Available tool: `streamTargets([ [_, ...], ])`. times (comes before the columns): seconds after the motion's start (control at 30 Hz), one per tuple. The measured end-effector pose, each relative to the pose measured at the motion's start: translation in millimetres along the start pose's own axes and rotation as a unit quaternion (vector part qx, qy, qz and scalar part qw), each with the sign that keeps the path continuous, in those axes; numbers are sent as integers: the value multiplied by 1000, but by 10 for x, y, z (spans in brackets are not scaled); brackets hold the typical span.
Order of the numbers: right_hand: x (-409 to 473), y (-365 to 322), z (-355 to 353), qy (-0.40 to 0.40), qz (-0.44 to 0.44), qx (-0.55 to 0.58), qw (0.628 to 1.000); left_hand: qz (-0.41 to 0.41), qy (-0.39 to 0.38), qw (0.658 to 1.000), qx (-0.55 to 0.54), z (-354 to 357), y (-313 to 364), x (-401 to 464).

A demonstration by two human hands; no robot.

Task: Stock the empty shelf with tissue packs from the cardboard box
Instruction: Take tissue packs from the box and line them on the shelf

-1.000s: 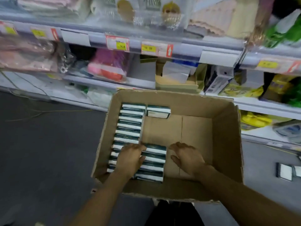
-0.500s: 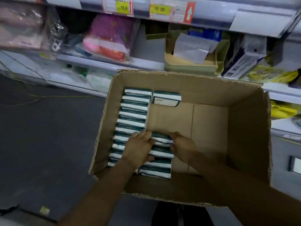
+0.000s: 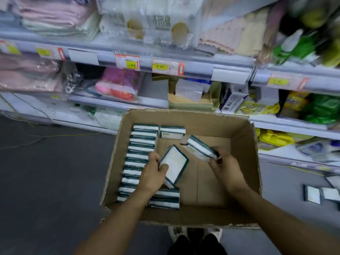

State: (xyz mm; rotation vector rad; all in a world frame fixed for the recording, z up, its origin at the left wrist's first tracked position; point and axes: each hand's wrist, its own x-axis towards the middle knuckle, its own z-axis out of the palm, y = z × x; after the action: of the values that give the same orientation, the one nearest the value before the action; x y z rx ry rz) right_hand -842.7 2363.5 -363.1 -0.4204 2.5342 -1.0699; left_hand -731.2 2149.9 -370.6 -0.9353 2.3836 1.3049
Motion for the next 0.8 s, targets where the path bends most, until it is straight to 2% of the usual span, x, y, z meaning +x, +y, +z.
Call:
streamTargets([
  [0.1,-99,-213,-376,59,-96,4,994,-6,6,984,-180,-153,506,-177],
  [0.2,-148,-382,-817,81,-207,-27,975,-26,-9,946,-322,-301,1146,-373],
  [0.27,-166,-495,-1126,91,-261,-19,961,-22,-4,935,-354,-354,1549,-534],
  [0.37,-211,-621,-1586,113,-304,21,946,52,25,943,-328,-325,2070,-784],
  [0.43,-278,-660,-1884,114,-283,75,949,86,38,940,-329,-236,2373,-907],
  [0.5,-354,-707,-2173,108,-195,190,956,113,60,935,-330,-144,2644,-989],
  [0.6,-406,-736,-2688,87,-51,341,935,158,89,935,-306,35,3042,-1130],
  [0.7,-424,-673,-3228,15,-1,359,933,208,112,927,-293,240,3408,-1317],
  [0.8,-427,-578,-3614,-43,26,430,902,244,118,919,-286,486,3757,-1467],
])
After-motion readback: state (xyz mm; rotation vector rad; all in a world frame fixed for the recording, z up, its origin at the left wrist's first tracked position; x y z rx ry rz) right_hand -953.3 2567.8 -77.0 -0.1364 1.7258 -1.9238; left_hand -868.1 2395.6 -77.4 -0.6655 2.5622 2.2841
